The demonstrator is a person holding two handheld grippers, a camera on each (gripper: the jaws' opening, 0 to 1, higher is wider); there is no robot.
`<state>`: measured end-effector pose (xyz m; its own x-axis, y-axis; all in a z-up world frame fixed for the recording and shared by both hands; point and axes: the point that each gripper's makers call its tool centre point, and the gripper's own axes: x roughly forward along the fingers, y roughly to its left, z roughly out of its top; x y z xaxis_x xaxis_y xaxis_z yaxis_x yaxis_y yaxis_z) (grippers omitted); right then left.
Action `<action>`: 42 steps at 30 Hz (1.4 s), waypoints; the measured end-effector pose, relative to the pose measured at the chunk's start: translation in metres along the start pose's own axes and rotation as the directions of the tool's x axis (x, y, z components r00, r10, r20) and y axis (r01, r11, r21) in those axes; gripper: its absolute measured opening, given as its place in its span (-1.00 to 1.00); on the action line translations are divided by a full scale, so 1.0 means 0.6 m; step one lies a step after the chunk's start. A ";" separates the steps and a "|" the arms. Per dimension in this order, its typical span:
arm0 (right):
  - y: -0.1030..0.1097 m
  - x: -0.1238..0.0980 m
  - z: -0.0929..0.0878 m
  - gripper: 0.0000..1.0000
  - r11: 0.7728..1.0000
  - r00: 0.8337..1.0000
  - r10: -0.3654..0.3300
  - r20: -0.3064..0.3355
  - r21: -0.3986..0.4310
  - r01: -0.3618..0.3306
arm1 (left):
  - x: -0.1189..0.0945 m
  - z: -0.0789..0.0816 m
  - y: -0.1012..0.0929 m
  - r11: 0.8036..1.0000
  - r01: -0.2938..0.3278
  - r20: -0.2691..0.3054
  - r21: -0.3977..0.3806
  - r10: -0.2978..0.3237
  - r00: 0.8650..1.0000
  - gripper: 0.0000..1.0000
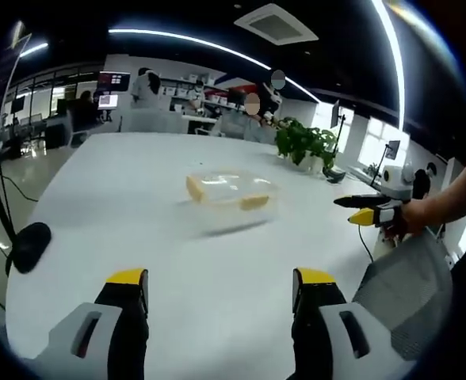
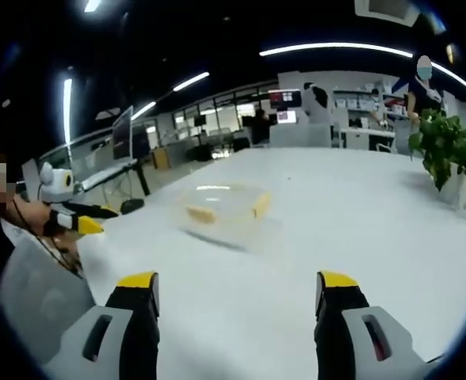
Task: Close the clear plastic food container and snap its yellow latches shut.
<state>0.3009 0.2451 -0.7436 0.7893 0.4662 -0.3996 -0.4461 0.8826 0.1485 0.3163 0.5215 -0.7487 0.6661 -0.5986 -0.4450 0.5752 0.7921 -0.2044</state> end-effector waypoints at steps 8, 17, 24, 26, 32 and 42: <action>0.010 -0.012 0.014 0.62 1.000 1.000 0.011 0.019 -0.003 -0.011 | -0.017 -0.011 -0.006 1.000 -0.010 -0.001 -0.020 0.010 1.000 0.45; 0.023 -0.022 0.016 0.62 1.000 1.000 0.016 0.018 -0.021 -0.015 | -0.029 -0.023 -0.035 0.999 -0.003 0.000 -0.037 0.003 1.000 0.44; 0.031 -0.018 0.007 0.60 0.999 0.999 0.033 0.006 -0.033 -0.033 | -0.032 -0.023 -0.063 1.000 -0.010 0.010 -0.005 0.010 1.000 0.37; 0.033 -0.018 0.004 0.60 0.999 0.999 0.036 0.001 -0.035 -0.036 | -0.031 -0.029 -0.064 0.999 -0.020 -0.007 0.035 0.020 1.000 0.36; 0.034 -0.020 0.001 0.60 0.999 0.999 0.036 -0.001 -0.024 -0.036 | -0.030 -0.047 -0.055 0.993 -0.045 -0.031 0.109 0.049 0.998 0.30; 0.052 -0.019 -0.007 0.58 0.997 0.998 0.063 -0.018 -0.041 -0.064 | -0.030 -0.056 -0.052 0.996 -0.046 -0.050 0.072 0.049 0.998 0.28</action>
<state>0.2765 0.2669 -0.7383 0.7516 0.5198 -0.4061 -0.5124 0.8478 0.1369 0.2701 0.5115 -0.7636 0.6692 -0.5521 -0.4974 0.5768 0.8079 -0.1207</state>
